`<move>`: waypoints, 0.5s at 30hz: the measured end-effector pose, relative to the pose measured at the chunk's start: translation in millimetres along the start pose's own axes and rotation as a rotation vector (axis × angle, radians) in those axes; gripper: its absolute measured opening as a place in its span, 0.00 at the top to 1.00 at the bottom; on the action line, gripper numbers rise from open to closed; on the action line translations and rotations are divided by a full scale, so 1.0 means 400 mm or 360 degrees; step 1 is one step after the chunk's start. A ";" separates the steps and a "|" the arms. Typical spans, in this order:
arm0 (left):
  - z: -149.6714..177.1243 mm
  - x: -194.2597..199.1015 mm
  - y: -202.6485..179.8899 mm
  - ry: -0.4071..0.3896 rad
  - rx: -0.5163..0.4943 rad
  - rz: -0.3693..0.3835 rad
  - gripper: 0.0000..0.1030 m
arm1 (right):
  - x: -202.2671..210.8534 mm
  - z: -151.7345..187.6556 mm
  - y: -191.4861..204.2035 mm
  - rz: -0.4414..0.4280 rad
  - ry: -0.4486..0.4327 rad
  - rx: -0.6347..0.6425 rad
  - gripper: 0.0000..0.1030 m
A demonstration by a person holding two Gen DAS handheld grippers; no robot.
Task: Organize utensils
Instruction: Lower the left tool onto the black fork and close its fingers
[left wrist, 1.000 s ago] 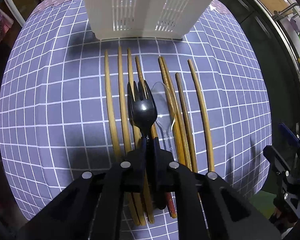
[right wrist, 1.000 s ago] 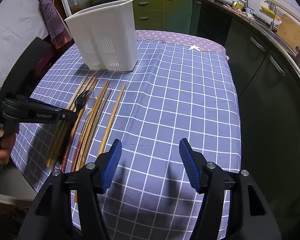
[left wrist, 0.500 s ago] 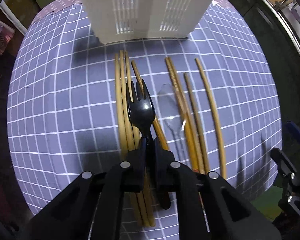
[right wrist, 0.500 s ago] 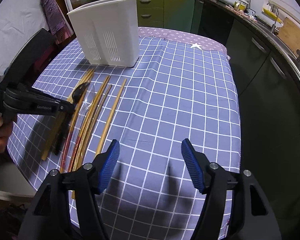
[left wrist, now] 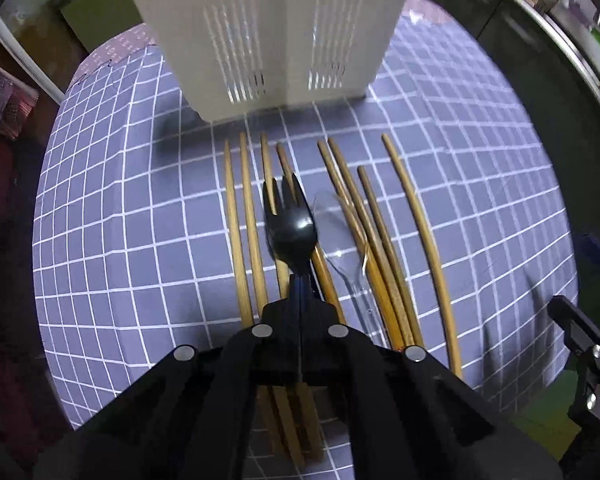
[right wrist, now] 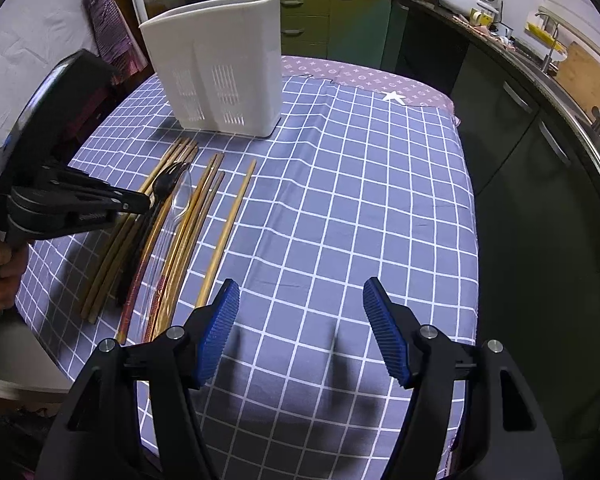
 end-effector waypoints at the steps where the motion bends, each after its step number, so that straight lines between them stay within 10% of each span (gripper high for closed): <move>1: -0.003 0.007 0.005 -0.0017 0.0008 0.0016 1.00 | 0.001 -0.002 -0.002 -0.0003 0.0005 -0.0007 0.38; 15: 0.046 0.007 0.011 0.0001 0.0104 0.0198 0.98 | 0.001 -0.025 0.052 -0.0092 0.0066 -0.0002 0.43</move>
Point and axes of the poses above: each gripper's, at about its wrist camera, not at the fingertips, and x roughly against the way its jaws point, y to its left, z to its underside, the point moved 4 cm from there along -x, roughly the way its jaws point, and after that the axes turned 10 degrees about -y, right-handed, at the moved point
